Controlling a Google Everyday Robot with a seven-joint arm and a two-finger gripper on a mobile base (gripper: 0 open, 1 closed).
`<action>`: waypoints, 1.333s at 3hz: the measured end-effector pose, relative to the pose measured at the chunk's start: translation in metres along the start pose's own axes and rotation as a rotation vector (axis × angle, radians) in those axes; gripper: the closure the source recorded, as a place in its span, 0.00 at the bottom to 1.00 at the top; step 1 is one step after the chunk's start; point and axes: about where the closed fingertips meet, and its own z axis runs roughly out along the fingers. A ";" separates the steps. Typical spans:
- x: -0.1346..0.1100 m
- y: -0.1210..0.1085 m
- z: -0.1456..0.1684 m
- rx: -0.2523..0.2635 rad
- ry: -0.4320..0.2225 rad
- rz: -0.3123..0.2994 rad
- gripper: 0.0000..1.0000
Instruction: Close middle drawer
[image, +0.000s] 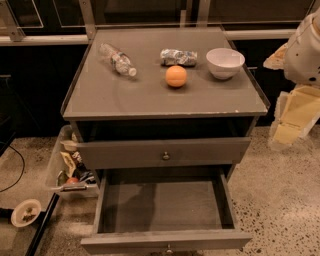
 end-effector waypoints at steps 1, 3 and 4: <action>0.000 0.002 0.002 0.004 0.001 -0.008 0.00; 0.029 0.042 0.074 -0.103 -0.045 0.032 0.00; 0.042 0.067 0.111 -0.155 -0.082 0.028 0.18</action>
Offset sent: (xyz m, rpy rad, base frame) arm -0.0282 -0.0083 -0.1046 0.0598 0.1375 0.0052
